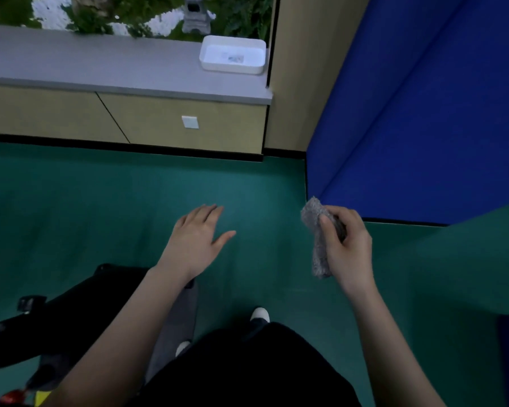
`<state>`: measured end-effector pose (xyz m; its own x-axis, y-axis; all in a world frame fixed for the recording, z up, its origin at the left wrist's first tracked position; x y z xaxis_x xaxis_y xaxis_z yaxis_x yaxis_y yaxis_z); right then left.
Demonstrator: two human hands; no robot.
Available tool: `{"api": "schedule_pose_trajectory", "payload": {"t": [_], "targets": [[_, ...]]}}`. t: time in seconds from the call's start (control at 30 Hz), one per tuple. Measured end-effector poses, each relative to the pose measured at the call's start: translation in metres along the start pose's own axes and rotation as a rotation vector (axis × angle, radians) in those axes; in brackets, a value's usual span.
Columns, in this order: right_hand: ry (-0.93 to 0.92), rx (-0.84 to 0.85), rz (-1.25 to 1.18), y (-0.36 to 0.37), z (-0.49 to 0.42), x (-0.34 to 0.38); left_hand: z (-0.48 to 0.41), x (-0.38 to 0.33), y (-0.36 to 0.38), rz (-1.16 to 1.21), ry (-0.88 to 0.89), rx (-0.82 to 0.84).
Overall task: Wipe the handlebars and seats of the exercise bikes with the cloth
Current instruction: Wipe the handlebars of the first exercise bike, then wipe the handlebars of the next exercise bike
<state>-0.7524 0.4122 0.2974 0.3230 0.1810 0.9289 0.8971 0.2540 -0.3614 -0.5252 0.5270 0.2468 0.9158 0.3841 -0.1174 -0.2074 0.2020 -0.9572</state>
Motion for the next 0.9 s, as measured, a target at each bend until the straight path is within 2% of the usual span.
{"api": "schedule_pose_trajectory", "payload": {"t": [0.2, 0.43, 0.7, 0.9], "targets": [[0.16, -0.062, -0.123, -0.035, -0.025, -0.039, -0.025, -0.02, 0.016, -0.006, -0.017, 0.087], [0.221, -0.032, -0.151, 0.002, -0.073, -0.042, -0.067, 0.003, 0.024, 0.005, -0.075, 0.116], [0.158, 0.06, -0.083, 0.077, -0.156, -0.019, -0.157, 0.056, 0.039, 0.048, -0.114, 0.183], [0.066, 0.093, -0.019, 0.119, -0.22, 0.008, -0.21, 0.109, 0.02, 0.079, -0.187, 0.128]]}}
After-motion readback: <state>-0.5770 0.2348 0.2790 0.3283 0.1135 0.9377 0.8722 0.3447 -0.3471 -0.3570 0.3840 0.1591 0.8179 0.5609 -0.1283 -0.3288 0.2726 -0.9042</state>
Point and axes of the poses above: each hand's wrist, its own z-axis away from the middle knuckle, its own y-axis out of the palm, x = y × z, the point moved 9 cm from there along -z, towards the middle knuckle, and after that the axes turned 9 degrees about -z, right-handed, at the moved point
